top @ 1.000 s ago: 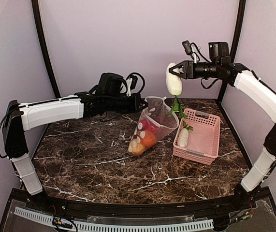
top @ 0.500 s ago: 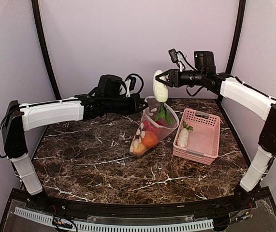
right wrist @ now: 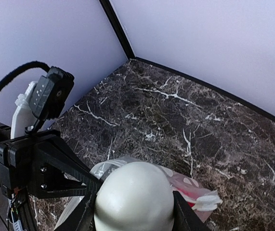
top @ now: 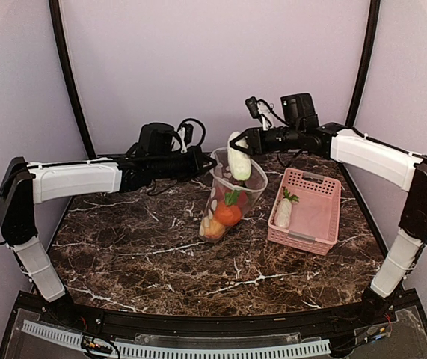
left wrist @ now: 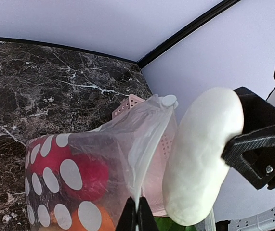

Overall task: Place the food in the zip-top bag and seal the zipper
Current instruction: Place the fake vegetable in the zipper food storage bag, then adjust the zipper food storage bag at the center of the board.

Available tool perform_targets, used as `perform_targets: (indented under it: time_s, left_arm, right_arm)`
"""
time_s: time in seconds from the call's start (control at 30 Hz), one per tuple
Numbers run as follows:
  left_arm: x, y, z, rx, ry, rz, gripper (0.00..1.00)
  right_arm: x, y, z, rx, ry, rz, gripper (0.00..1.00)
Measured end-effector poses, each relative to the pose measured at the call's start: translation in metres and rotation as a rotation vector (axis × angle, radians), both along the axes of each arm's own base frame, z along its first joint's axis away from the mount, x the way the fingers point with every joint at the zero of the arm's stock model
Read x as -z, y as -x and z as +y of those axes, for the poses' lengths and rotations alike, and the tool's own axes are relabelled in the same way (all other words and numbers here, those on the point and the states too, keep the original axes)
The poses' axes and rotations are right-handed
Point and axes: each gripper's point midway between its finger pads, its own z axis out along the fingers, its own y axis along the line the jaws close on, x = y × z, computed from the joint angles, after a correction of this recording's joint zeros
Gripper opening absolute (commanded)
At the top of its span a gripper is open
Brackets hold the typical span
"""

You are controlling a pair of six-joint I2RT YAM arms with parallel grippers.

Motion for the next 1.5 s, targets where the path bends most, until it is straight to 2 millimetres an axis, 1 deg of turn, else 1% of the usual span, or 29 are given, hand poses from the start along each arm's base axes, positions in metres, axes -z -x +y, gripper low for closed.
perform_targets:
  time_s: [0.13,0.2,0.27,0.33,0.4,0.47,0.5,0.63,0.73,0.8,0.87,0.93,1.03,1.07,1.13,1.2,1.27,1.33,1.4,1.5]
  left_arm:
    - [-0.002,0.001,0.000,-0.001,0.013,-0.002,0.01]
    - [-0.004,0.001,0.000,0.001,0.019,-0.005,0.01]
    - [-0.006,0.002,-0.001,0.005,0.025,-0.007,0.01]
    - [-0.007,0.002,-0.001,0.009,0.028,-0.010,0.01]
    - [-0.008,0.002,-0.002,0.011,0.031,-0.012,0.01]
    - [-0.008,0.002,-0.001,0.011,0.033,-0.014,0.01]
    - [-0.008,0.003,-0.001,0.011,0.032,-0.013,0.01]
    - [-0.008,0.006,0.002,0.012,0.029,-0.015,0.01]
    - [-0.010,0.007,0.003,0.014,0.028,-0.024,0.01]
    - [-0.011,0.007,0.003,0.016,0.027,-0.028,0.01]
    - [-0.011,0.008,0.003,0.020,0.025,-0.030,0.01]
    - [-0.011,0.008,0.002,0.024,0.025,-0.031,0.01]
    - [-0.011,0.009,0.002,0.029,0.025,-0.031,0.01]
    - [-0.011,0.009,0.002,0.031,0.026,-0.030,0.01]
    - [-0.011,0.010,0.001,0.038,0.028,-0.029,0.01]
    - [-0.011,0.011,0.000,0.043,0.029,-0.028,0.01]
    - [-0.011,0.011,0.000,0.048,0.030,-0.027,0.01]
    - [-0.011,0.012,-0.001,0.053,0.032,-0.025,0.01]
    - [-0.012,0.014,-0.002,0.063,0.032,-0.024,0.01]
    - [-0.013,0.018,-0.005,0.094,0.010,-0.018,0.01]
  right_arm:
    - [0.017,0.008,0.000,0.030,0.052,0.068,0.30]
    - [0.024,0.011,-0.001,0.044,0.072,0.100,0.35]
    - [0.030,0.013,-0.002,0.055,0.088,0.127,0.43]
    - [0.035,0.016,-0.003,0.058,0.101,0.152,0.57]
    - [0.037,0.020,-0.003,0.050,0.116,0.168,0.67]
    - [0.032,0.024,-0.001,0.029,0.126,0.170,0.75]
    - [0.029,0.025,0.001,0.020,0.128,0.170,0.77]
    - [0.002,0.030,0.005,-0.047,0.135,0.122,0.78]
    - [-0.014,0.033,0.000,-0.074,0.146,0.064,0.74]
    - [-0.014,0.036,-0.007,-0.082,0.172,0.045,0.70]
    - [-0.007,0.036,-0.020,-0.072,0.217,0.039,0.67]
    - [0.005,0.031,-0.034,-0.046,0.273,0.054,0.64]
    - [0.030,0.023,-0.054,-0.009,0.354,0.113,0.58]
    - [0.042,0.021,-0.059,-0.004,0.378,0.142,0.53]
    - [0.063,0.021,-0.066,-0.007,0.416,0.198,0.40]
    - [0.080,0.022,-0.071,-0.016,0.441,0.249,0.27]
    - [0.092,0.025,-0.073,-0.029,0.454,0.294,0.17]
    - [0.095,0.029,-0.072,-0.046,0.453,0.315,0.11]
    - [0.093,0.032,-0.070,-0.063,0.444,0.321,0.10]
    - [0.078,0.034,-0.065,-0.084,0.413,0.315,0.10]
